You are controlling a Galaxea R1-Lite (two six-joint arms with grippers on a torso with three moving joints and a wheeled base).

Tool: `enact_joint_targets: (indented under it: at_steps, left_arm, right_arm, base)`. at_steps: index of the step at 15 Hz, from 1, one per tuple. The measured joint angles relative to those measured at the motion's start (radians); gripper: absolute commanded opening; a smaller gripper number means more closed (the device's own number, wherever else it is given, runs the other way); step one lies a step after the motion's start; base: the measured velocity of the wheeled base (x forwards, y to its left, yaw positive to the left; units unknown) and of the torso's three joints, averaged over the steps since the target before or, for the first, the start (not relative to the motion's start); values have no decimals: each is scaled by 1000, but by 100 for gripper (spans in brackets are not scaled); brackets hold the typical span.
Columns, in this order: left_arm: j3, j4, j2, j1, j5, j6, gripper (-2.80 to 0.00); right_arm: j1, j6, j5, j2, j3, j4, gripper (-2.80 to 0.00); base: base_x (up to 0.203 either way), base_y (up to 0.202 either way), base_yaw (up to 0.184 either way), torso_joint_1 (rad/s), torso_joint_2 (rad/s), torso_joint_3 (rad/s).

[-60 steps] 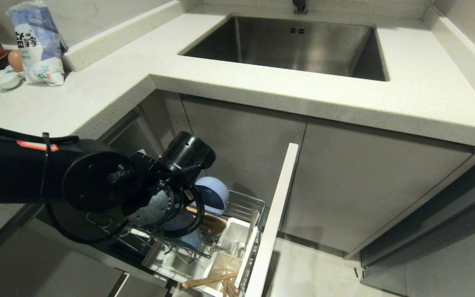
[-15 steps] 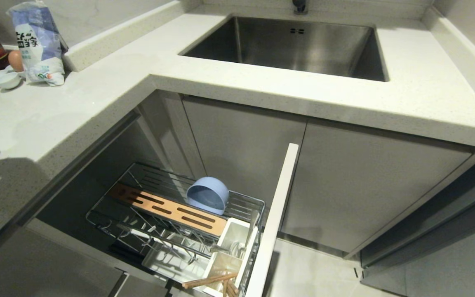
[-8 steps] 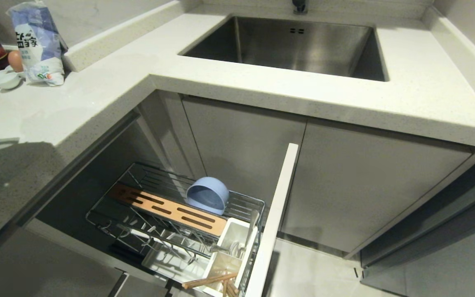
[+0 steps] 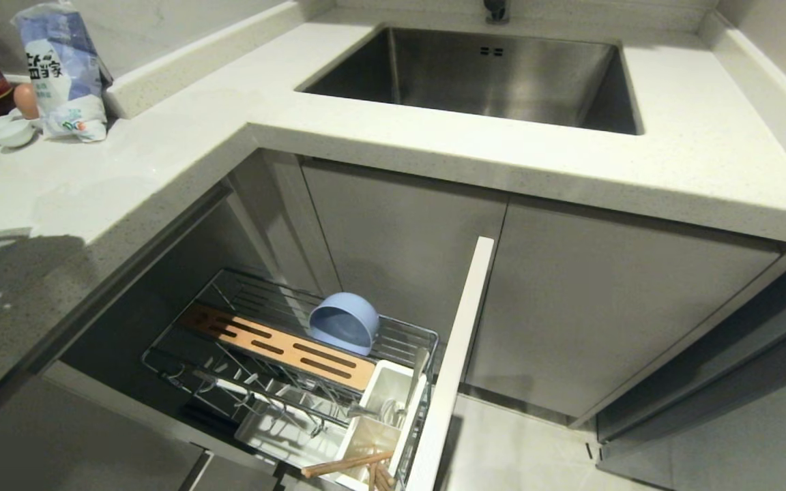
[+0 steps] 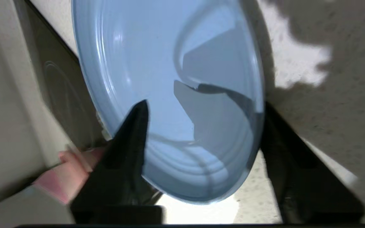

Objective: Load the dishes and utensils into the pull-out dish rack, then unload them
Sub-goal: Take the plate out of the cupboard, then take the bowl out of the cupboard

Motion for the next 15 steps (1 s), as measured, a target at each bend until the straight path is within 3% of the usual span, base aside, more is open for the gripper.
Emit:
enact_joint_targets:
  at_steps: [6,10,11,13,15]
  left_arm:
    - [2,-30,-121,-60,-128,-27,0]
    - [9,-58,-261,-226,-228,-140,-3]
    - [22,-76,-303,-274,-257,-152,-280]
    - [92,-141,-388,-338,-300,-161,-280]
    - [189,-279,-460,-363,-345,-163,-280]
  right_arm:
    - [0,0,0,0,0,0,-280]
    - [0,0,0,0,0,0,-280]
    - [0,0,0,0,0,0,-280]
    - [0,0,0,0,0,0,-280]
    - [0,0,0,0,0,0,-280]
  base:
    - [0,0,0,0,0,0]
    - [0,0,0,0,0,0]
    - [0,0,0,0,0,0]
    - [0,0,0,0,0,0]
    - [0,0,0,0,0,0]
